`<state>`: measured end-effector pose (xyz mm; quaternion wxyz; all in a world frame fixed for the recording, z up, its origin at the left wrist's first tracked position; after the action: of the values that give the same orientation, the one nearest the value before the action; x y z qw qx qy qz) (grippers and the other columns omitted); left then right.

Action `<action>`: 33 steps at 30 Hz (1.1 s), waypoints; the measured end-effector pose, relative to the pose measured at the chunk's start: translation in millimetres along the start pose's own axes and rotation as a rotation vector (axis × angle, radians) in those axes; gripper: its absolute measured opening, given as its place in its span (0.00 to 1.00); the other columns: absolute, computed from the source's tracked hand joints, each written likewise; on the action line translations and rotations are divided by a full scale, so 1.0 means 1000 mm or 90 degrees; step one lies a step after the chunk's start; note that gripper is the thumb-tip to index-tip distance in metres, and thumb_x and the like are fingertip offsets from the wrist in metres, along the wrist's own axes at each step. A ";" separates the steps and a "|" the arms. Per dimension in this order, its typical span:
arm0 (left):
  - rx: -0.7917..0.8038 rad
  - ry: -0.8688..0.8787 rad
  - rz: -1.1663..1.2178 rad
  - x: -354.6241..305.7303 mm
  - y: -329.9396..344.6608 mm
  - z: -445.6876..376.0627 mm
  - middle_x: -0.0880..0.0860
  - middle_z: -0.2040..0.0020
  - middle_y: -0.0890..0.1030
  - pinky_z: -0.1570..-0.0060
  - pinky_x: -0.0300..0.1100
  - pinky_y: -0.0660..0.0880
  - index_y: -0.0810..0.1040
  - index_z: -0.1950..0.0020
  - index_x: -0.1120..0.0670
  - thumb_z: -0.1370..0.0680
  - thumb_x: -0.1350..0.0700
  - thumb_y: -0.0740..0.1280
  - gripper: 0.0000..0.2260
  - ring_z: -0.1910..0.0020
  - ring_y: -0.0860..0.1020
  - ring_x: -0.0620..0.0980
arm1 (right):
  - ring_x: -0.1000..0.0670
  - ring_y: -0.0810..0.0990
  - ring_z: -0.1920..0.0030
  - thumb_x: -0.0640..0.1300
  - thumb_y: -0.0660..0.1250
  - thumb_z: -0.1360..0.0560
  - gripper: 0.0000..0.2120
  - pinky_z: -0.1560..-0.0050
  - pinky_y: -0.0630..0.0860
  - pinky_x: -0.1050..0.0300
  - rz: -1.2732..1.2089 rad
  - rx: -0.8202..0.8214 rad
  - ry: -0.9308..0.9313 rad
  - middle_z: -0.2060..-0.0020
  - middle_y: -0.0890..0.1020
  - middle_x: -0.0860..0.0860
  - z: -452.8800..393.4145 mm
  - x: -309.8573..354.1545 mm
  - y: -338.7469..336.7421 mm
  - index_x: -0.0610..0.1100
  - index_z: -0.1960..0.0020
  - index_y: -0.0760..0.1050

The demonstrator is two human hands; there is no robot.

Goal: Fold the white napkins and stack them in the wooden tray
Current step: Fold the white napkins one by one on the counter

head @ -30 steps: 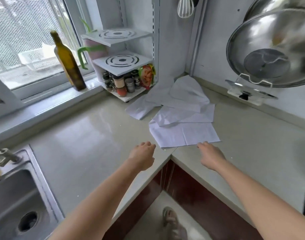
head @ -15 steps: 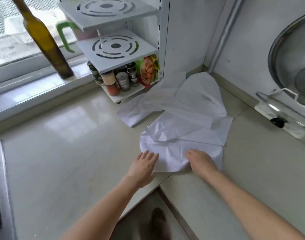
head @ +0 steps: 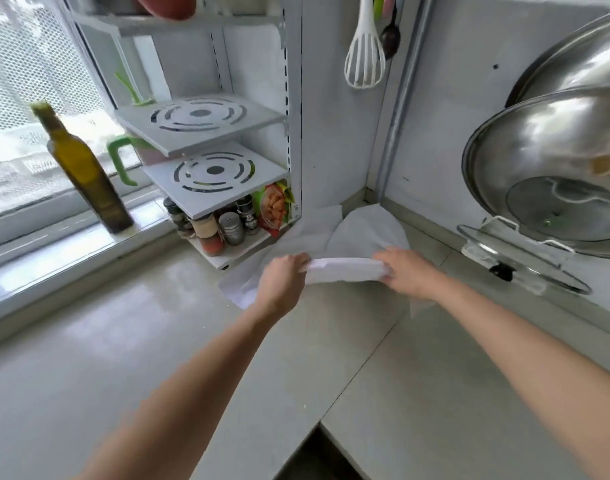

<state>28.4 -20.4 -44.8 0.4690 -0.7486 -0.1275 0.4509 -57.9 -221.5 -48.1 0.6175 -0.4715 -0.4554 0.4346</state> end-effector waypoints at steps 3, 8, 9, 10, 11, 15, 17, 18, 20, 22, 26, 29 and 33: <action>-0.085 0.094 -0.017 -0.030 -0.040 -0.016 0.56 0.57 0.83 0.59 0.46 0.75 0.82 0.50 0.55 0.27 0.68 0.60 0.15 0.56 0.80 0.57 | 0.40 0.77 0.53 0.30 0.61 0.27 0.07 0.63 0.62 0.55 -0.002 -0.207 0.107 0.54 0.77 0.42 0.006 -0.010 -0.059 0.39 0.54 0.74; -0.276 0.138 0.077 -0.069 -0.099 -0.020 0.54 0.53 0.84 0.61 0.40 0.68 0.82 0.47 0.54 0.29 0.71 0.60 0.19 0.55 0.79 0.54 | 0.40 0.72 0.58 0.27 0.62 0.32 0.09 0.60 0.61 0.52 -0.020 -0.489 0.083 0.60 0.74 0.41 0.036 0.016 -0.124 0.39 0.60 0.69; -0.242 0.133 0.063 -0.068 -0.098 -0.020 0.55 0.55 0.83 0.63 0.41 0.67 0.82 0.49 0.55 0.29 0.70 0.60 0.17 0.58 0.78 0.54 | 0.39 0.74 0.57 0.30 0.62 0.29 0.07 0.61 0.62 0.52 -0.027 -0.411 0.077 0.59 0.75 0.40 0.032 0.023 -0.118 0.40 0.59 0.69; -0.186 0.128 0.026 -0.065 -0.094 -0.018 0.56 0.57 0.83 0.66 0.42 0.66 0.81 0.52 0.56 0.27 0.69 0.60 0.14 0.60 0.77 0.55 | 0.37 0.76 0.56 0.34 0.62 0.26 0.05 0.62 0.62 0.52 -0.030 -0.317 0.087 0.59 0.77 0.39 0.029 0.026 -0.110 0.40 0.58 0.68; -0.136 0.121 -0.017 -0.058 -0.091 -0.016 0.57 0.59 0.82 0.67 0.43 0.65 0.80 0.55 0.56 0.26 0.68 0.60 0.11 0.62 0.77 0.56 | 0.36 0.77 0.56 0.36 0.61 0.24 0.04 0.63 0.63 0.51 -0.021 -0.274 0.110 0.59 0.77 0.38 0.029 0.027 -0.105 0.41 0.57 0.68; -0.267 0.105 -0.004 -0.026 -0.134 0.014 0.55 0.57 0.84 0.64 0.44 0.73 0.83 0.49 0.56 0.26 0.67 0.61 0.14 0.58 0.80 0.55 | 0.36 0.76 0.59 0.34 0.60 0.27 0.09 0.65 0.64 0.50 -0.072 -0.375 0.120 0.62 0.78 0.37 0.040 0.059 -0.121 0.45 0.60 0.65; -0.264 0.106 0.033 -0.005 -0.153 0.036 0.54 0.60 0.83 0.65 0.44 0.73 0.83 0.48 0.56 0.25 0.68 0.61 0.14 0.61 0.80 0.54 | 0.39 0.77 0.57 0.38 0.62 0.25 0.13 0.64 0.64 0.52 -0.090 -0.215 0.025 0.62 0.77 0.42 0.030 0.103 -0.111 0.48 0.64 0.62; -0.213 0.094 0.031 0.011 -0.157 0.046 0.53 0.62 0.81 0.66 0.45 0.72 0.83 0.51 0.58 0.24 0.67 0.62 0.12 0.63 0.79 0.55 | 0.42 0.78 0.54 0.39 0.62 0.24 0.14 0.64 0.63 0.54 -0.076 -0.115 -0.024 0.60 0.77 0.44 0.025 0.128 -0.101 0.49 0.65 0.62; -0.070 0.022 -0.022 0.054 -0.161 0.068 0.54 0.63 0.79 0.65 0.46 0.70 0.80 0.59 0.60 0.22 0.64 0.62 0.08 0.64 0.77 0.56 | 0.46 0.78 0.52 0.39 0.62 0.25 0.08 0.64 0.65 0.58 -0.066 0.035 -0.078 0.57 0.79 0.46 0.018 0.173 -0.081 0.47 0.62 0.69; 0.025 -0.078 -0.080 0.101 -0.176 0.098 0.56 0.64 0.77 0.65 0.45 0.67 0.74 0.64 0.60 0.22 0.59 0.63 0.11 0.64 0.72 0.56 | 0.49 0.78 0.58 0.41 0.65 0.27 0.04 0.61 0.70 0.57 -0.162 0.139 -0.121 0.58 0.81 0.43 0.013 0.216 -0.064 0.40 0.58 0.76; 0.170 -0.222 -0.183 0.167 -0.210 0.172 0.54 0.66 0.71 0.66 0.42 0.66 0.73 0.64 0.59 0.27 0.54 0.67 0.10 0.65 0.66 0.52 | 0.52 0.81 0.63 0.48 0.74 0.30 0.08 0.61 0.77 0.57 -0.120 0.332 -0.228 0.65 0.83 0.51 0.005 0.303 -0.037 0.44 0.57 0.82; 0.260 -0.291 -0.219 0.194 -0.228 0.225 0.55 0.64 0.73 0.62 0.48 0.73 0.78 0.60 0.60 0.28 0.52 0.69 0.11 0.64 0.69 0.52 | 0.48 0.84 0.58 0.52 0.77 0.34 0.14 0.53 0.81 0.52 -0.090 0.394 -0.248 0.59 0.85 0.49 -0.006 0.353 -0.016 0.44 0.54 0.82; 0.177 -0.367 -0.230 0.214 -0.257 0.260 0.57 0.61 0.81 0.62 0.44 0.74 0.80 0.58 0.60 0.27 0.55 0.66 0.09 0.62 0.76 0.54 | 0.56 0.75 0.72 0.48 0.73 0.28 0.10 0.73 0.71 0.66 -0.038 0.337 -0.298 0.72 0.78 0.53 -0.020 0.403 0.000 0.44 0.64 0.77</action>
<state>1.7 399.5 6.2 0.5831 -0.4857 -0.3220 0.5661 45.2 164.7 10.4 0.6099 -0.1691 -0.4696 0.6155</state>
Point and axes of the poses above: each hand's wrist, its own z-axis away from the middle knuckle, its own y-axis out of the palm, x = y × z, the point moved 6 cm from there along -z, towards the middle knuckle
